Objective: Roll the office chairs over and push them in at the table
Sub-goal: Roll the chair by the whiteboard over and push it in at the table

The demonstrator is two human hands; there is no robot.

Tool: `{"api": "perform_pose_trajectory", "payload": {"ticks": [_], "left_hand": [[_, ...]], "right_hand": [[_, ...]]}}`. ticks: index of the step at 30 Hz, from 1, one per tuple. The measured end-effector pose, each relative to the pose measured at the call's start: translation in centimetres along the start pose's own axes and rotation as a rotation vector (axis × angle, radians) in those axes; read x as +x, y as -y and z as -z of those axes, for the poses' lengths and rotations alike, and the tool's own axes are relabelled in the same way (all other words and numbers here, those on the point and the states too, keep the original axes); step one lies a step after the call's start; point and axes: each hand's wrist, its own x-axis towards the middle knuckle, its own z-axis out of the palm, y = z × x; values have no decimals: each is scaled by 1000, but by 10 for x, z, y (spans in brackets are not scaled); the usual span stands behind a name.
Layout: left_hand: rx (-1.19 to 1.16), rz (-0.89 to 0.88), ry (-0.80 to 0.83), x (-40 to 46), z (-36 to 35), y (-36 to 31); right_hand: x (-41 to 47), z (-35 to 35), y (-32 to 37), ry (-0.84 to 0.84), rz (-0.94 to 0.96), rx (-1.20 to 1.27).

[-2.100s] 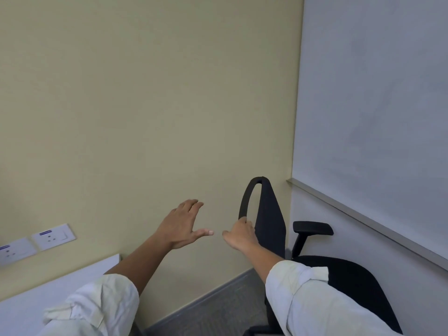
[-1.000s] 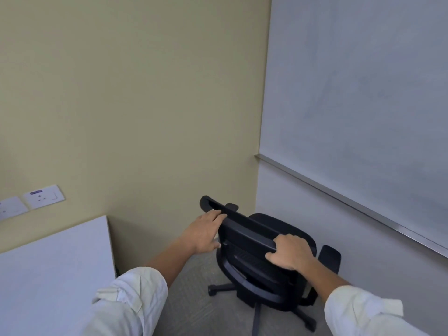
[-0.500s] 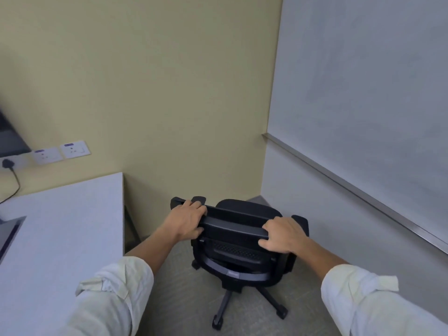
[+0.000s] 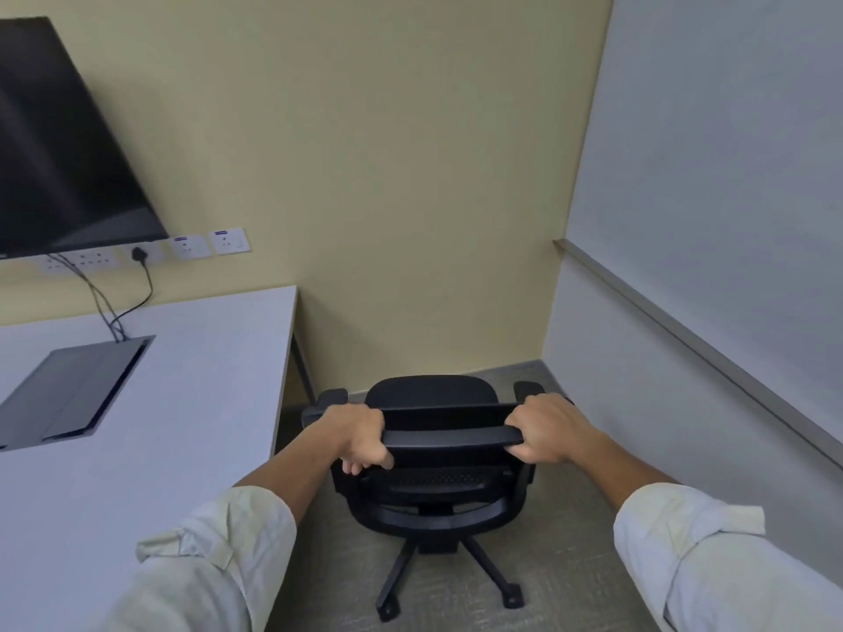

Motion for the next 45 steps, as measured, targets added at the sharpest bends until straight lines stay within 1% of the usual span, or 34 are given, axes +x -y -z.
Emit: {"api": "perform_pose_trajectory", "payload": {"ticks": [1,2,3,5,8,12,16,19,22,26,29,34,37,41,45], "left_hand": [[-101,1,60,2,-1,-4],[-172,-2,63,3,-2,-6],[-212,-3,27,4,-3,-8],[-237,-2,-48,6,-4,-10],[-282,35,-100,12,-2,-7],[-331,140,-192,20,-3,4],[-350,256,-207,28,7,12],[-380,335,-236,36,13,11],[-420,395,-244,50,21,1],[-475,480,-261,72,38,-19],[-508,555,-275,88,48,-39],[-553,690,-335,128,68,-73],[-574,773,-387,157,81,-84],[-594,855,-428,192,104,-86],[-627,915,-421,215,117,-79]], "right_hand": [[4,1,-7,12,11,-11],[9,2,-15,30,19,-18],[16,4,-22,49,22,-22],[32,9,-33,85,31,-14],[64,14,-40,139,82,5],[113,15,-44,172,143,10],[157,12,-48,194,198,61],[190,15,-56,212,253,24],[220,14,-73,199,320,-8],[258,16,-102,141,414,-45],[285,19,-121,138,486,-46],[328,22,-159,141,590,-39],[363,24,-178,147,652,-77],[418,29,-192,141,728,-111],[457,34,-189,136,766,-147]]}}
